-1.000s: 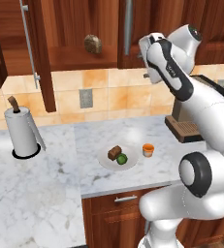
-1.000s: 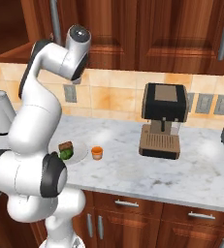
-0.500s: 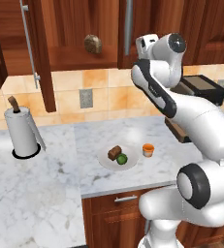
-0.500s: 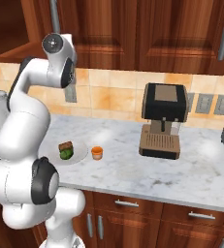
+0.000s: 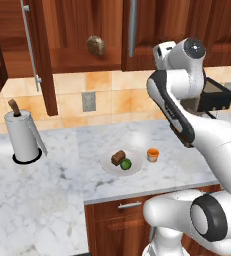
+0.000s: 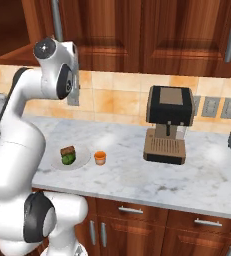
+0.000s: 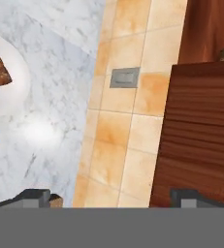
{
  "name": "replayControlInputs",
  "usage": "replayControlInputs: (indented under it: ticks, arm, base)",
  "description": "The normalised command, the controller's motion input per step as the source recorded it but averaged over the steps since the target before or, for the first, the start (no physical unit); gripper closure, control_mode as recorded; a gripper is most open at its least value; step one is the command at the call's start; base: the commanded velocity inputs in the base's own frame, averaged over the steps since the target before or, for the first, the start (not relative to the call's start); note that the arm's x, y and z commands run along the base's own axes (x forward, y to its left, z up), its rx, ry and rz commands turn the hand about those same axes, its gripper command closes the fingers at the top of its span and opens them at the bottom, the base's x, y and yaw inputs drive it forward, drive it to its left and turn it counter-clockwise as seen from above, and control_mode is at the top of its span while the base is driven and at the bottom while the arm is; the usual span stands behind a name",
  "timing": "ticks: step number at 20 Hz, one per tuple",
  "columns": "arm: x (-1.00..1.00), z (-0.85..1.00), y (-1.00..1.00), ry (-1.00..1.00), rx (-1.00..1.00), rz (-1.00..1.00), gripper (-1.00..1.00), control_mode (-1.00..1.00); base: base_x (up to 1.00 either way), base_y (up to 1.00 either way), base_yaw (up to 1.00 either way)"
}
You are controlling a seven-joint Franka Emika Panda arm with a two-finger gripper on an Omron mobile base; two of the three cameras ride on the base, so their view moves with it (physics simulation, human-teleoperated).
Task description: Pick the avocado and bread from the counter and place them on the plate. Then pick the jam from the cabinet and place it next to the plate. Lastly close the cabinet door.
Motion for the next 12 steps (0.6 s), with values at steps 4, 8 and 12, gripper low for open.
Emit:
replayControlInputs:
  ticks: [4, 8, 12]
  arm:
    - [-0.50, -0.46, 0.09, 0.15, -0.20, 0.00, -1.00, -1.00]
    - [-0.54, -0.21, 0.23, -0.05, -0.27, -0.03, -1.00, -1.00]
    - [-0.54, -0.19, 0.19, 0.00, -0.21, 0.00, -1.00, -1.00]
  base:
    - [0.00, 0.00, 0.00]
    - [0.00, 0.00, 0.00]
    - [0.00, 0.00, 0.00]
